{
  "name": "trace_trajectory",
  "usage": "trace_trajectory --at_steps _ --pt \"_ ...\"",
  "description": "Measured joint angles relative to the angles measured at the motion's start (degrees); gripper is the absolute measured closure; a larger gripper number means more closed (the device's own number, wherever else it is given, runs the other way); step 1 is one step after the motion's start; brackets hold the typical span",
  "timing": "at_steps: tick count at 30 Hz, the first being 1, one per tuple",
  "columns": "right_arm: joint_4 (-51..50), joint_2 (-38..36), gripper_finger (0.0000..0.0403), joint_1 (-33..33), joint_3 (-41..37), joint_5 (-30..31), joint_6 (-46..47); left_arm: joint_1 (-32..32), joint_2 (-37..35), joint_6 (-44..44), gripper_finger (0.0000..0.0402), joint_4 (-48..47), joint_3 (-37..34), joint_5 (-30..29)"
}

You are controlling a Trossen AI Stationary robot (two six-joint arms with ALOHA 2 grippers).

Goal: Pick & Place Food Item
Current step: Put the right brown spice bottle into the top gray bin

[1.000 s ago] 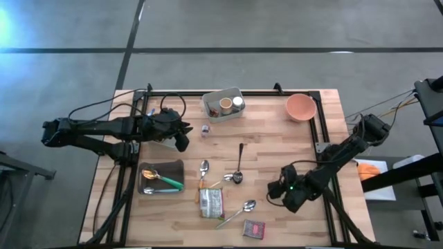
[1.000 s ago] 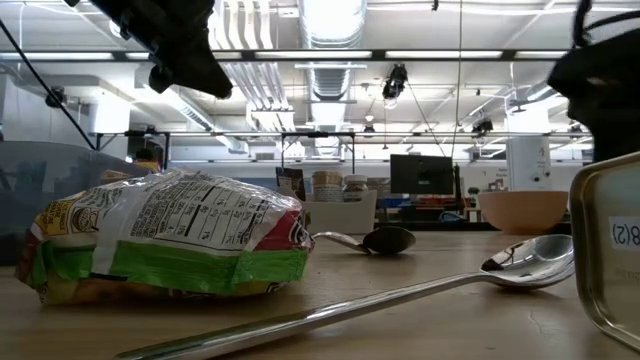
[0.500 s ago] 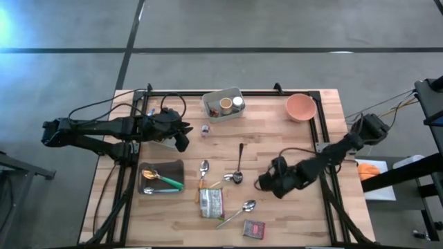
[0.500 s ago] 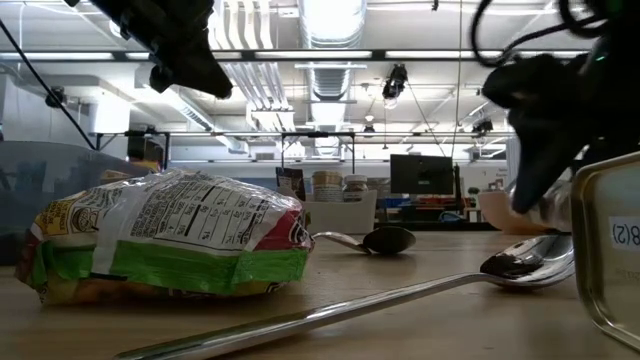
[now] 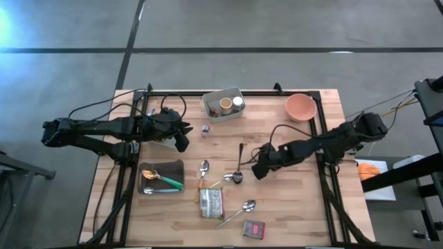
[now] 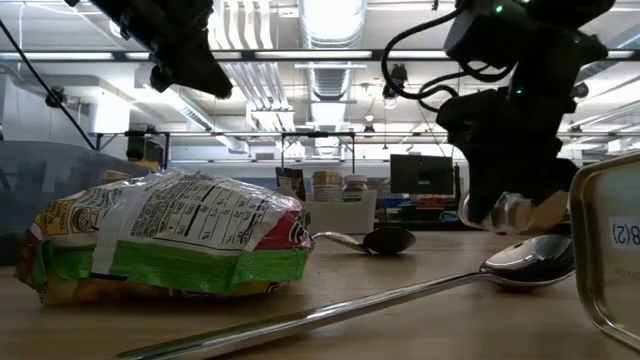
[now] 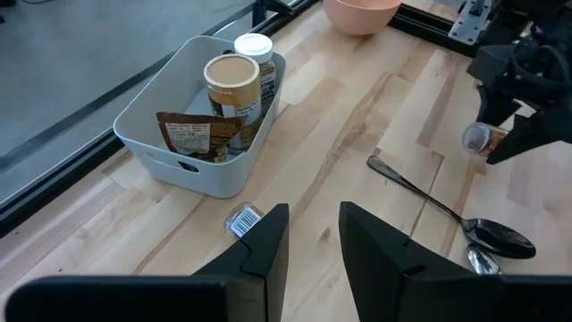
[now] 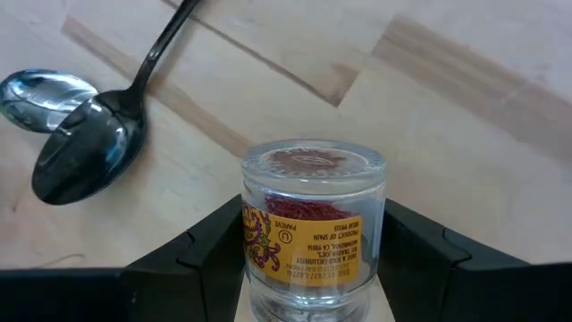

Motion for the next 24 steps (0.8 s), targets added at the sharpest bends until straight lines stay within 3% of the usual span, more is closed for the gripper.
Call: trace_trajectory --at_steps 9,24 --pt "-0.2 0.0 0.0215 -3.9 0.0 1.4 6.4 0.0 0.0 -0.6 0.0295 0.0 0.0 0.0" --pt "-0.7 0.1 0.0204 -11.4 -0.7 1.4 10.4 0.0 0.0 -2.2 0.0295 -1.3 0.0 1.5"
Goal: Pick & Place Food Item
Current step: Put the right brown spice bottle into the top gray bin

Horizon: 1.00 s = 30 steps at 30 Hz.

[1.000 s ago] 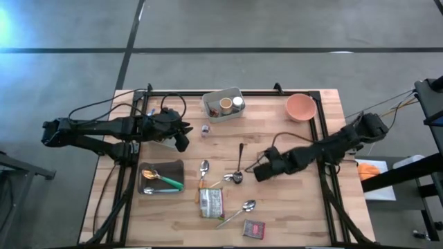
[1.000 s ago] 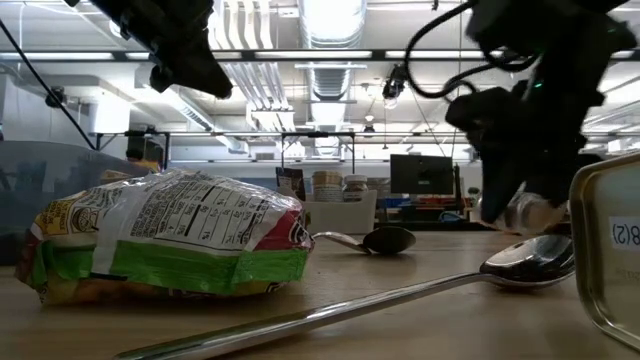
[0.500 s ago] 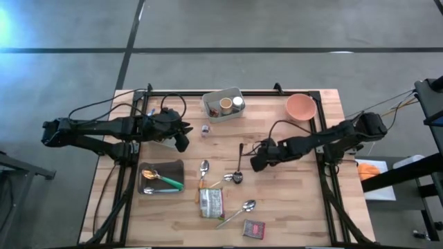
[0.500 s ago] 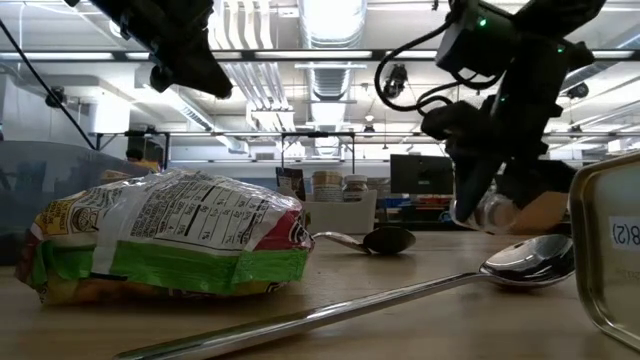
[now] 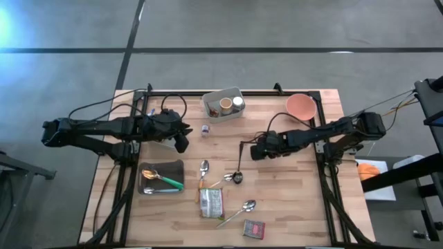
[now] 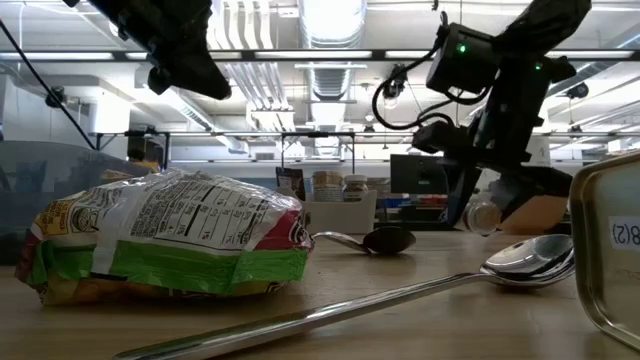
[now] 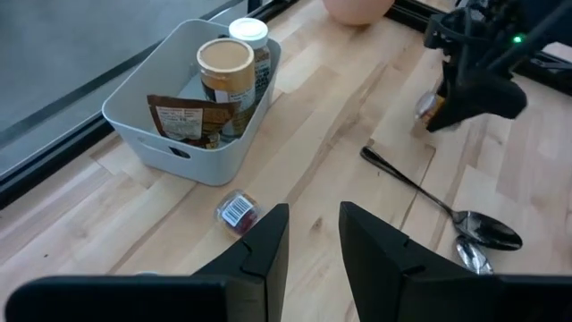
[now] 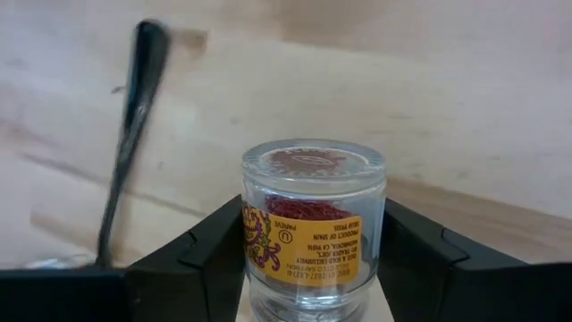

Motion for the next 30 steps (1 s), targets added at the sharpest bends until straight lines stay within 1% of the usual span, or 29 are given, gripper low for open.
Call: trace_trajectory --at_steps 5,12,16,30 --pt "0.1 0.1 0.0213 -2.6 -0.8 0.0 1.7 0.0 0.0 0.0 0.0295 -0.1 0.0 0.0" --pt "0.8 0.0 0.0173 -5.4 -2.2 0.0 3.3 0.0 0.0 0.0 0.0295 -0.5 0.0 0.0" --pt "1.1 0.0 0.0167 -5.6 -2.5 -0.1 3.8 0.0 0.0 0.0 0.0295 -0.5 0.0 0.0" --pt "0.5 0.1 0.0165 -5.7 -0.4 0.6 -1.7 0.0 0.0 0.0 0.0295 -0.6 0.0 0.6"
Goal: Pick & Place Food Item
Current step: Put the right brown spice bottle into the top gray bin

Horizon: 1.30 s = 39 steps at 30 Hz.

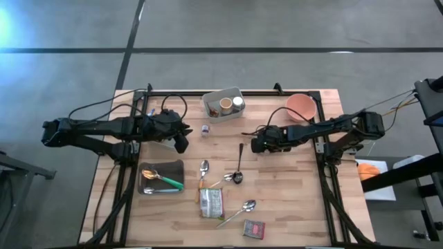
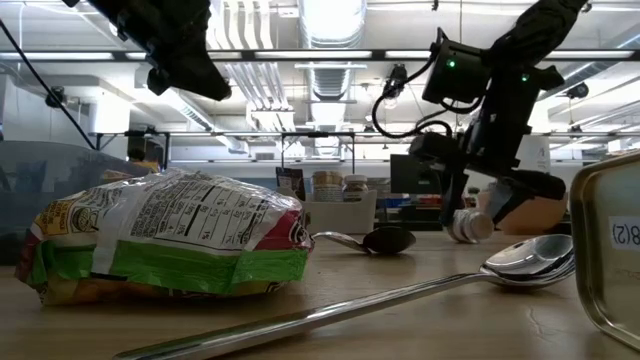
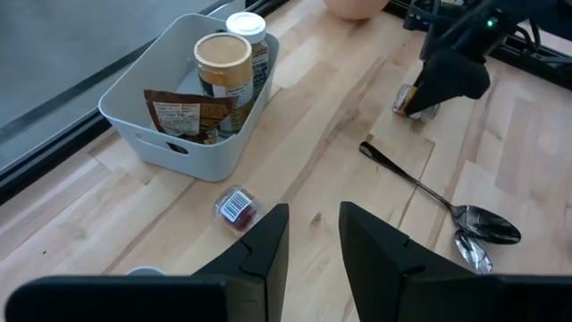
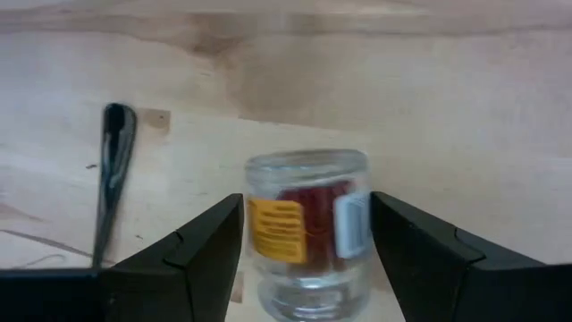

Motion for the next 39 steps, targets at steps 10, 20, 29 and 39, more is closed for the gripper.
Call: trace_trajectory --at_steps 10,20,29,39 --pt "-0.4 -0.4 0.0165 0.0 1.4 -0.7 -1.3 0.0 0.0 0.0 0.0295 -0.3 0.0 0.3" --pt "-9.8 -0.6 0.0164 -0.9 5.8 0.6 -6.0 0.0 0.0 0.0 0.0295 -0.9 0.0 0.3" --pt "-19.1 -0.6 0.0164 -1.1 15.9 3.7 -21.8 0.0 0.0 0.2 0.0295 -0.9 0.0 0.3" --pt "-33.4 0.8 0.0164 -1.2 32.1 0.6 -67.2 0.0 0.0 0.2 0.0295 -1.0 0.0 0.3"
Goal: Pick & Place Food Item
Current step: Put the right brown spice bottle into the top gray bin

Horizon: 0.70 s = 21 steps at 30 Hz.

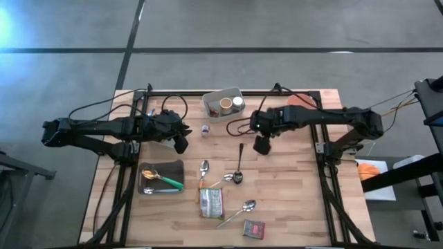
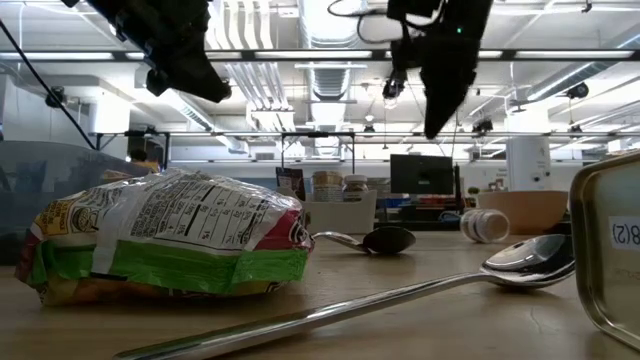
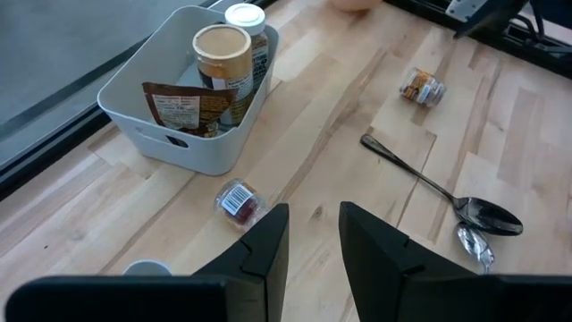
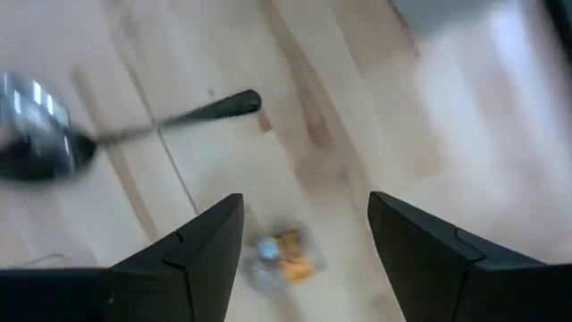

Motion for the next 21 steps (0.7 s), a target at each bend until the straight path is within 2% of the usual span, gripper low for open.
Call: trace_trajectory --at_steps 5,12,17,21 --pt "-6.8 2.6 0.0164 0.0 6.4 0.3 -21.9 0.0 0.0 0.0 0.0295 -0.1 0.0 0.0" --pt "-9.9 9.1 0.0164 0.3 11.1 0.4 -41.3 0.0 0.0 0.0 0.0295 -0.2 0.0 0.0" --pt "-18.1 16.4 0.0164 2.0 13.5 0.7 -54.5 0.0 0.0 0.0 0.0295 -0.2 0.0 0.0" --pt "-24.4 21.7 0.0164 4.0 13.6 7.7 -61.1 0.0 0.0 0.0 0.0295 -0.2 -0.2 0.0"
